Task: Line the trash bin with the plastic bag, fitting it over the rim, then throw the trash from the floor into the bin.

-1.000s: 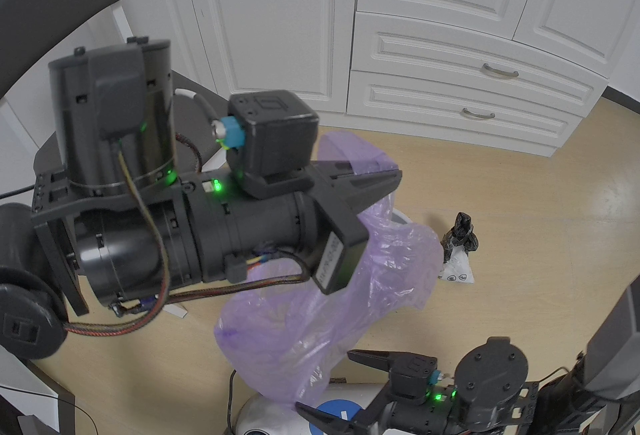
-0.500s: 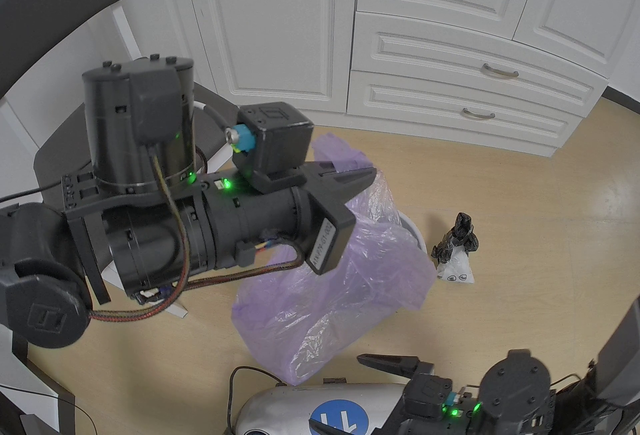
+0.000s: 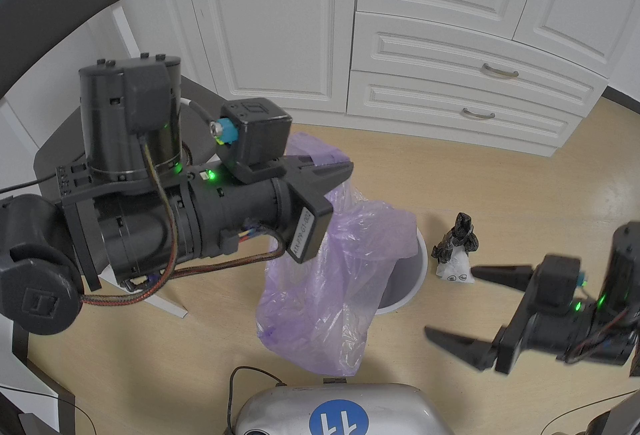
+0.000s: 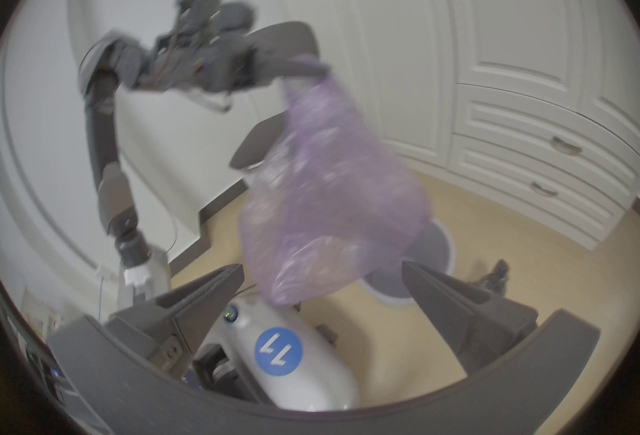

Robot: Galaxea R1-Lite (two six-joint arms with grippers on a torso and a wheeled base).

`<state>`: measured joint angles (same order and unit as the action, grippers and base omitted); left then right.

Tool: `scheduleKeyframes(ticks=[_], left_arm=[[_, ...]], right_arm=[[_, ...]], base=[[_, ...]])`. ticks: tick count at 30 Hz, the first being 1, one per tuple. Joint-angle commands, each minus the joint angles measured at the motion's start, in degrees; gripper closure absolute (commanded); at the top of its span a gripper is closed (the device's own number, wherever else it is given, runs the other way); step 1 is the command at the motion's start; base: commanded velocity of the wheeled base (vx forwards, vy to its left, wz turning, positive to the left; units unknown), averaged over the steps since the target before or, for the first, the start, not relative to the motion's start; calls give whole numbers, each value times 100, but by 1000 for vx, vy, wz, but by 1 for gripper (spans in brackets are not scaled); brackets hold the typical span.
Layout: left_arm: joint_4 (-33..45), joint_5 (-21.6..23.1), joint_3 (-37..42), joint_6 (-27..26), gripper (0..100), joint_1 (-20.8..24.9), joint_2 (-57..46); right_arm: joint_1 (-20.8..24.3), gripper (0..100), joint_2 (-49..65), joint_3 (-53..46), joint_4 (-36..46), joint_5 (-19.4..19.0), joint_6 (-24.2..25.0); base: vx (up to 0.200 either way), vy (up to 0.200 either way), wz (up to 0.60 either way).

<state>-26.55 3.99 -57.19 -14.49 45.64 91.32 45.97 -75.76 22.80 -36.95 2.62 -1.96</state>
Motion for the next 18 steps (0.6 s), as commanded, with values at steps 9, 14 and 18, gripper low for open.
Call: scheduleKeyframes(ticks=[9,14,18], left_arm=[[1416,-12,-856,-238,100,832,-202],[1451,-3,-856,-396,100,973,-211],[1460,-12,-856,-423,100,1114,-246]], right_arm=[[-2523,0,-1072,2581,1199,-1079,812],[-2523,0,-2074,3398,1252,-1176,812],[-2523,0,-2549,3873,1445,-1466,812]], base=[[0,0,0],[0,0,0],[0,0,0]])
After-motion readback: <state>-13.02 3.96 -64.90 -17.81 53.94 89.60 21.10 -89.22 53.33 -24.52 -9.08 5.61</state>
